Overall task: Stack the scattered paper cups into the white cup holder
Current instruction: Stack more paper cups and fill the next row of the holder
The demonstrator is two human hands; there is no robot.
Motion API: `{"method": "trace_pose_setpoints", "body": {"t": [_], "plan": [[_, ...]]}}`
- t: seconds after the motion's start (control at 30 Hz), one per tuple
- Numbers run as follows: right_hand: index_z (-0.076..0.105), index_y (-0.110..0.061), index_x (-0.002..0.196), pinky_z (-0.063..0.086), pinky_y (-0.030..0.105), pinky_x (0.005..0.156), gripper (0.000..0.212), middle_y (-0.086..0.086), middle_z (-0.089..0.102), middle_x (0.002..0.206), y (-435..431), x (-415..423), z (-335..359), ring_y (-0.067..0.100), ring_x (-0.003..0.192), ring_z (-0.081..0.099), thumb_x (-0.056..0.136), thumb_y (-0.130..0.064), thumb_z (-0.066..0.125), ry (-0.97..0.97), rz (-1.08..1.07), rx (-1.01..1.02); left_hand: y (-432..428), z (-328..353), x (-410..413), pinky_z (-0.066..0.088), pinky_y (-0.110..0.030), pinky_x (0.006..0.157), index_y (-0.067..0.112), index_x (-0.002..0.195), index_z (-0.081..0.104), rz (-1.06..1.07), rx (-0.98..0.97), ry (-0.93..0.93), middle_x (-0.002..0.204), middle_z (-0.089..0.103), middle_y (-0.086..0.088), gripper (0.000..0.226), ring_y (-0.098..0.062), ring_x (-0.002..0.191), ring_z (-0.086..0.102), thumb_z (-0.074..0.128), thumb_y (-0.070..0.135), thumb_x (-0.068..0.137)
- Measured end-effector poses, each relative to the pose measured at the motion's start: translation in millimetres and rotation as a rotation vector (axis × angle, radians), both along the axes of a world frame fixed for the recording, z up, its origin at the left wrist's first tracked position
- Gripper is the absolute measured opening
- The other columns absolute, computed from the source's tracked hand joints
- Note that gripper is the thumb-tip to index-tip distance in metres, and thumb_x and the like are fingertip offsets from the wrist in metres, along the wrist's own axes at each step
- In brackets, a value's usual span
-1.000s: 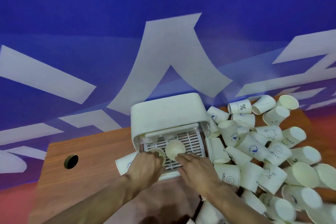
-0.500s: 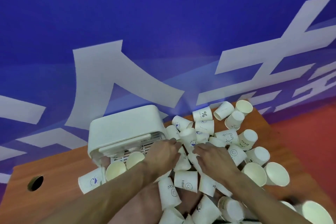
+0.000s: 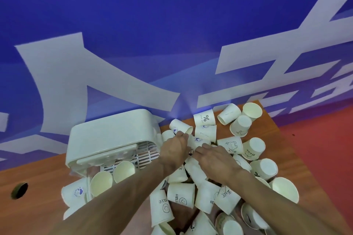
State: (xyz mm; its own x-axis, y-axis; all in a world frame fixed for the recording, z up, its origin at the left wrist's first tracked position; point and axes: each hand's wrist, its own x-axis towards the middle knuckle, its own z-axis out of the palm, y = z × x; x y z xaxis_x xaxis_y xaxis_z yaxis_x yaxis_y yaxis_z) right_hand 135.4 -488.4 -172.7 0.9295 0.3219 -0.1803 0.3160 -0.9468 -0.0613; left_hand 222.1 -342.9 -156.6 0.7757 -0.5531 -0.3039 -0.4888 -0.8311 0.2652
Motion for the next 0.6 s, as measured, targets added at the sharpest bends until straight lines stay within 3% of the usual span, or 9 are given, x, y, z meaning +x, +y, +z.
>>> {"method": "trace_pose_setpoints", "body": {"t": [0.07,0.17,0.23,0.33,0.47,0.6], "plan": [[0.06,-0.021,0.116,0.032,0.032,0.056,0.038,-0.006,0.061,0.102,0,3,1,0.017,0.094,0.055,0.079,-0.014,0.065,-0.026,0.02,-0.006,-1,-4,0,0.051,-0.041,0.087,0.014,0.128,0.051,0.031,-0.031,0.014,0.125,0.053,-0.006,0.034,-0.028,0.102,0.06,0.051,0.028,0.097],[0.071,-0.028,0.085,0.031,0.025,0.043,0.037,-0.011,0.059,0.073,2,2,5,0.01,0.069,0.058,0.053,-0.017,0.085,-0.078,0.031,-0.009,0,-10,3,0.052,-0.04,0.084,0.012,0.121,0.055,0.032,-0.021,0.011,0.117,0.058,-0.009,0.028,-0.029,0.099,0.061,0.049,0.026,0.098],[0.071,-0.03,0.079,0.028,0.022,0.041,0.037,-0.012,0.057,0.067,3,-1,8,0.009,0.063,0.057,0.048,-0.018,0.088,-0.083,0.01,0.021,3,-13,5,0.05,-0.039,0.079,0.011,0.114,0.056,0.021,-0.018,0.007,0.11,0.061,-0.011,0.023,-0.03,0.096,0.06,0.048,0.025,0.097],[0.072,-0.028,0.085,0.031,0.023,0.044,0.032,-0.01,0.059,0.071,8,-6,17,0.012,0.069,0.06,0.057,-0.018,0.084,-0.102,-0.046,0.056,11,-11,3,0.045,-0.038,0.069,0.011,0.102,0.055,-0.02,-0.049,-0.019,0.099,0.064,-0.012,0.017,-0.031,0.087,0.06,0.046,0.025,0.097],[0.065,-0.026,0.11,0.032,0.028,0.06,0.024,-0.008,0.062,0.097,12,-13,31,0.016,0.101,0.056,0.088,-0.023,0.055,-0.08,-0.137,0.081,28,3,-7,0.042,-0.036,0.059,0.013,0.091,0.053,-0.091,-0.114,-0.105,0.087,0.063,-0.011,0.014,-0.032,0.077,0.059,0.047,0.024,0.095],[0.07,-0.022,0.094,0.033,0.027,0.052,0.015,-0.006,0.062,0.085,23,-24,50,0.019,0.088,0.059,0.08,-0.023,0.064,-0.16,-0.143,0.063,50,25,-18,0.045,-0.038,0.056,0.014,0.086,0.052,-0.15,-0.181,-0.169,0.081,0.061,-0.008,0.015,-0.033,0.071,0.058,0.048,0.026,0.094]]}}
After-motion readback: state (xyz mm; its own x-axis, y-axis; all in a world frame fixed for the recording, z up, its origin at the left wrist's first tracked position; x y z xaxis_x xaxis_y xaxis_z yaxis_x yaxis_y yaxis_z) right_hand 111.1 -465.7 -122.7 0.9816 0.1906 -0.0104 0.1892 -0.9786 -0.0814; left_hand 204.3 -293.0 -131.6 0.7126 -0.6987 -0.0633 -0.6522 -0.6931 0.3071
